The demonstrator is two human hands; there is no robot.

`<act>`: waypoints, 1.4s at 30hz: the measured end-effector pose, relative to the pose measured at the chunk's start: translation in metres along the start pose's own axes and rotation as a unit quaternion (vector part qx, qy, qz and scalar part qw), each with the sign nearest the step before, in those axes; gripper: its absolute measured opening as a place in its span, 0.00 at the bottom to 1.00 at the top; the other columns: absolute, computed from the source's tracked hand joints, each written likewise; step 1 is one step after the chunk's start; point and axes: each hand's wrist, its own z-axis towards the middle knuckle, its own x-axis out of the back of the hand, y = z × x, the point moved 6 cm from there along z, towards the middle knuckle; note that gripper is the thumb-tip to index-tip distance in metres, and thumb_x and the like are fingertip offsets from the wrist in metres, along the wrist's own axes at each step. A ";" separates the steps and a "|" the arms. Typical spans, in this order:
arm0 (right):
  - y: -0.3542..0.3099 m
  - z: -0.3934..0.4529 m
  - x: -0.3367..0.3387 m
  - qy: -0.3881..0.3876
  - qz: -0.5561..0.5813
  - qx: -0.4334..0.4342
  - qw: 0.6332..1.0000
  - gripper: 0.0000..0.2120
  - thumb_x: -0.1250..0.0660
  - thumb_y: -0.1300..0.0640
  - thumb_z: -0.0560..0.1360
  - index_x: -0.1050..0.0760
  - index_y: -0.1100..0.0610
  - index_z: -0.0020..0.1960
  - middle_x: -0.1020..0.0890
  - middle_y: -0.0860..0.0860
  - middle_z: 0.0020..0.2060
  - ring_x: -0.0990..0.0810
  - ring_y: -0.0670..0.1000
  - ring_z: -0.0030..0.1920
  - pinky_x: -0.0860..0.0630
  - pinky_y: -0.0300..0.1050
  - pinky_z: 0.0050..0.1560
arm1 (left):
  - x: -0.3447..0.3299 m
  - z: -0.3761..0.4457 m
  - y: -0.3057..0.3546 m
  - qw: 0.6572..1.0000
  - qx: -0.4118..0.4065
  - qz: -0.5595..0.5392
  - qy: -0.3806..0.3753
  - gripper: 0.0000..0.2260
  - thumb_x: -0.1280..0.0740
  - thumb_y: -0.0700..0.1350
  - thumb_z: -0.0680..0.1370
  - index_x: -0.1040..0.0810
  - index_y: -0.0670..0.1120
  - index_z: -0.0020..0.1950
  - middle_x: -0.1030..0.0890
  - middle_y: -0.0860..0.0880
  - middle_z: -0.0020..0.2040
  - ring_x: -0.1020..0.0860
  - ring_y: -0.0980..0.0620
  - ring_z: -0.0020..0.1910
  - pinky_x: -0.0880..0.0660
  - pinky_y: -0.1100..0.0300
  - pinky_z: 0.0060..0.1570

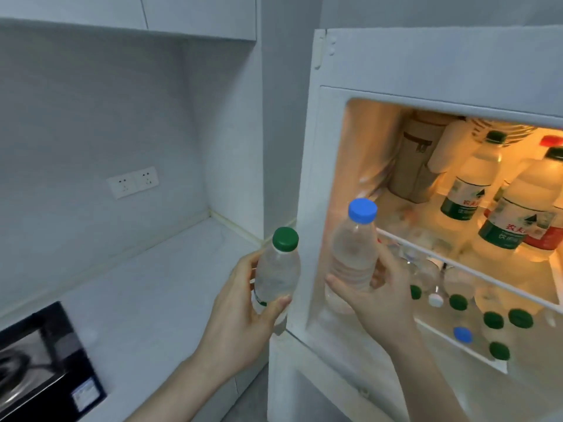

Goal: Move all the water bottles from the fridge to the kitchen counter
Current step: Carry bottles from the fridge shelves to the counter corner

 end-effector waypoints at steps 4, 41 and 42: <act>-0.021 -0.047 -0.069 -0.095 0.052 -0.036 0.993 0.27 0.18 0.68 0.66 0.20 0.51 0.60 0.13 0.44 0.50 0.15 0.44 0.51 0.21 0.35 0.51 | 0.068 -0.078 -0.037 0.995 0.075 0.015 0.056 0.25 0.23 0.48 0.75 0.30 0.63 0.66 0.22 0.64 0.61 0.23 0.61 0.61 0.24 0.58 0.60; -0.264 -0.485 -0.607 -0.724 0.196 0.021 0.661 0.29 0.15 0.60 0.64 0.20 0.44 0.60 0.13 0.43 0.51 0.14 0.45 0.52 0.18 0.45 0.53 | 0.490 -0.636 -0.072 0.659 0.431 0.153 0.597 0.23 0.22 0.47 0.74 0.30 0.61 0.63 0.22 0.69 0.56 0.22 0.65 0.56 0.25 0.63 0.53; -0.268 -0.489 -0.616 -0.730 0.195 0.025 0.654 0.27 0.16 0.61 0.64 0.20 0.44 0.59 0.13 0.43 0.50 0.14 0.45 0.51 0.18 0.45 0.52 | 0.494 -0.640 -0.073 0.652 0.431 0.154 0.604 0.24 0.22 0.47 0.74 0.30 0.60 0.63 0.21 0.69 0.56 0.22 0.65 0.56 0.25 0.63 0.53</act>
